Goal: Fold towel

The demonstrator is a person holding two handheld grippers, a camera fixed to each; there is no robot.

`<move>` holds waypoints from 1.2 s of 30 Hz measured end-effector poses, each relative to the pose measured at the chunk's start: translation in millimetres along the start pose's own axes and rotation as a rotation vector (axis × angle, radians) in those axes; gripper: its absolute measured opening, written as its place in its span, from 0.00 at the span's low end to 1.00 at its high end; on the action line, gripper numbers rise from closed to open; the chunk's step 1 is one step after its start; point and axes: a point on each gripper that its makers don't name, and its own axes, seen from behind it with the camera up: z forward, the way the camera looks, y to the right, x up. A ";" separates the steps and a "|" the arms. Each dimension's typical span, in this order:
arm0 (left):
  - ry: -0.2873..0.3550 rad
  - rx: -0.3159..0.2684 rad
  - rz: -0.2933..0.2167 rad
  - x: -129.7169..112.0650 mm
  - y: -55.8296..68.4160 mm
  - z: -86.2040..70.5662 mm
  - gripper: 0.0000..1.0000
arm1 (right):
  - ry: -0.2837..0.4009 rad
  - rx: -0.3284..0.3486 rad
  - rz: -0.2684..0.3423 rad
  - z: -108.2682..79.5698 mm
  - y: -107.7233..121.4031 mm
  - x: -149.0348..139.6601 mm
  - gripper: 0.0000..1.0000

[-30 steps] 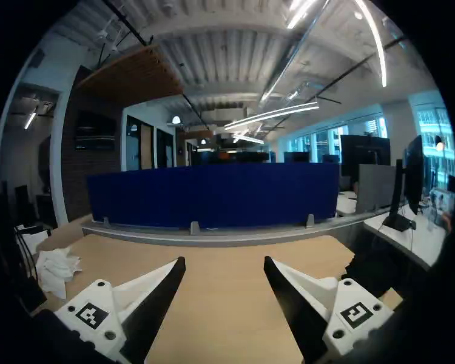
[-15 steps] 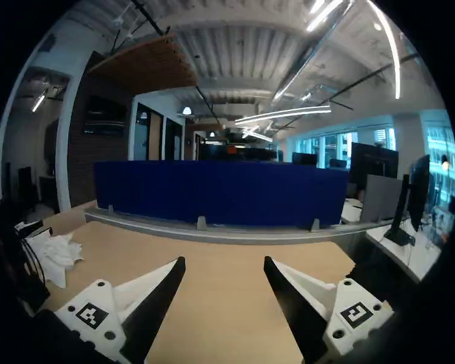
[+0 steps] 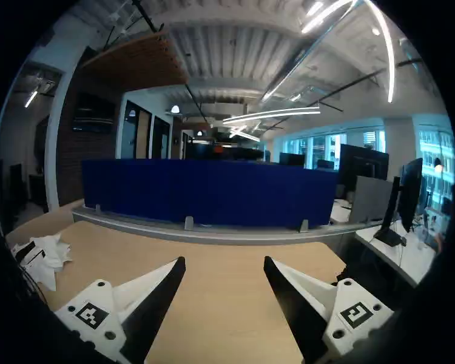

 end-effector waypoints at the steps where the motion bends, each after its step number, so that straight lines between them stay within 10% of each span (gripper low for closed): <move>1: 0.001 -0.003 0.000 -3.2 1.7 0.8 0.93 | -0.002 0.000 -0.005 0.8 -0.8 -2.1 1.00; 36: -0.038 -0.021 0.005 -64.8 17.1 18.4 0.93 | -0.025 0.048 -0.056 40.1 -19.9 -29.9 1.00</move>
